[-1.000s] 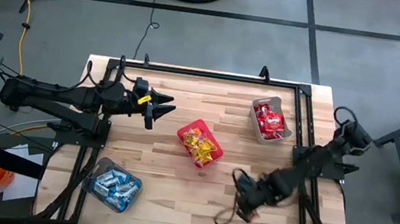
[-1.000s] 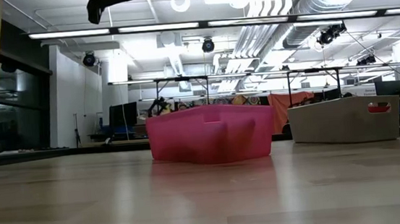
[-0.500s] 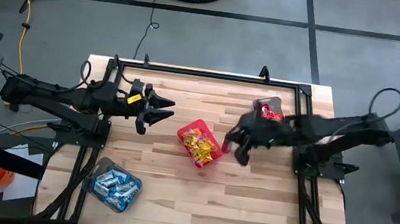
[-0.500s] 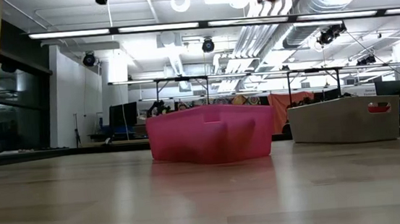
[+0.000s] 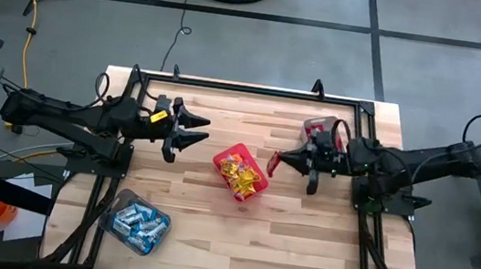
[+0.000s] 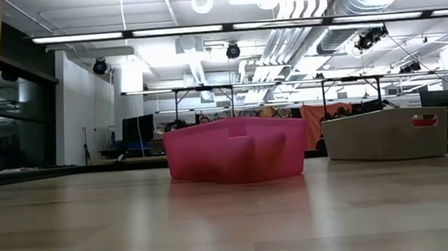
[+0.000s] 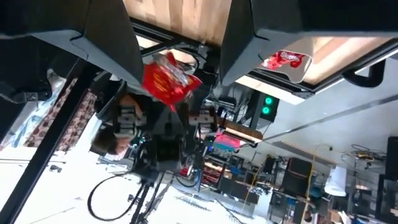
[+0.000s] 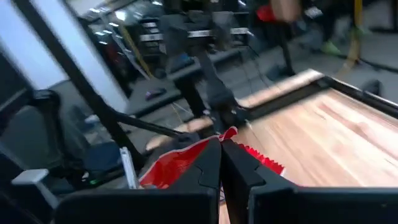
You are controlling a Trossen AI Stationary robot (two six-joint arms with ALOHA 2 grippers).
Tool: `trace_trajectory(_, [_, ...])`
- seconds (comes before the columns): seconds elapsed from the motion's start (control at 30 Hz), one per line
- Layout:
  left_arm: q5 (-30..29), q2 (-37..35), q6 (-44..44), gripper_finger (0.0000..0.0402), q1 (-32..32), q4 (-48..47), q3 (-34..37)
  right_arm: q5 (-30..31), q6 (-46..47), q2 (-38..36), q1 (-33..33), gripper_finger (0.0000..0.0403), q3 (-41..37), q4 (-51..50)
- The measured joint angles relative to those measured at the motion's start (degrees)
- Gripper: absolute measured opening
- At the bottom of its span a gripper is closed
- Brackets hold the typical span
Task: Sort candy
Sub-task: Put the red candy into the gray bin
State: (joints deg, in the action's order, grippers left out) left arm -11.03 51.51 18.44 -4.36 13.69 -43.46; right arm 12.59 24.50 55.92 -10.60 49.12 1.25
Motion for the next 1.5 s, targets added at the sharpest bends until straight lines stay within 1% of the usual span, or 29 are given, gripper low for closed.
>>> trace_trajectory(0.13, [0.0,0.0,-0.1,0.0200,0.8,0.0,0.0,-3.5,-4.4,0.9,1.2,0.0000,-6.4,13.3])
trace_trajectory(0.2, [0.0,0.0,-0.1,0.0200,1.1,-0.1,0.0,-4.6,-6.0,1.7,2.1,0.0000,-7.3,16.2])
trace_trajectory(0.33, [0.5,0.0,-0.1,0.0200,1.8,-0.4,0.0,-5.4,-8.2,2.8,4.1,0.0000,-6.2,16.8])
trace_trajectory(0.53, [0.6,0.0,-0.1,0.0200,1.8,-0.7,0.0,-9.6,-8.1,2.8,5.8,0.0000,-5.7,15.7])
trace_trajectory(0.63, [0.6,0.0,0.2,0.0200,1.8,-1.6,0.0,-9.7,-9.1,2.6,5.9,0.0000,-5.7,10.9])
trace_trajectory(0.73, [0.6,0.0,1.6,0.0200,1.8,-3.1,0.0,-8.3,-9.0,1.6,7.1,0.0000,-5.7,4.5])
trace_trajectory(0.97, [0.6,0.0,1.9,0.0200,1.8,-4.0,0.0,-1.2,-6.1,-4.9,15.0,0.0000,-5.7,-17.5])
trace_trajectory(1.07, [0.6,0.0,1.9,0.0200,1.8,-4.0,0.0,3.8,-2.8,-8.2,18.9,0.0000,-5.8,-29.6])
trace_trajectory(1.13, [0.6,0.0,2.2,0.0200,1.8,-4.0,0.0,9.5,0.7,-10.0,21.3,0.0000,-5.8,-38.1])
trace_trajectory(1.2, [0.6,0.0,2.4,0.0200,1.8,-4.0,0.0,15.9,3.6,-11.1,23.6,0.0000,-5.9,-44.6])
trace_trajectory(1.27, [0.4,0.0,2.4,0.0200,1.8,-4.0,0.0,20.3,5.0,-11.7,25.8,0.0000,-5.9,-46.9])
trace_trajectory(1.3, [0.3,0.0,2.4,0.0200,1.8,-4.0,0.0,20.8,5.0,-11.8,26.7,0.0000,-5.9,-46.9])
trace_trajectory(1.4, [0.2,0.0,2.4,0.0200,1.8,-4.0,0.0,18.4,3.6,-11.0,28.9,0.0000,-5.9,-44.0])
trace_trajectory(1.5, [0.2,0.0,2.5,0.0200,1.8,-4.0,0.0,15.6,1.2,-9.6,30.1,0.0000,-5.9,-43.4])
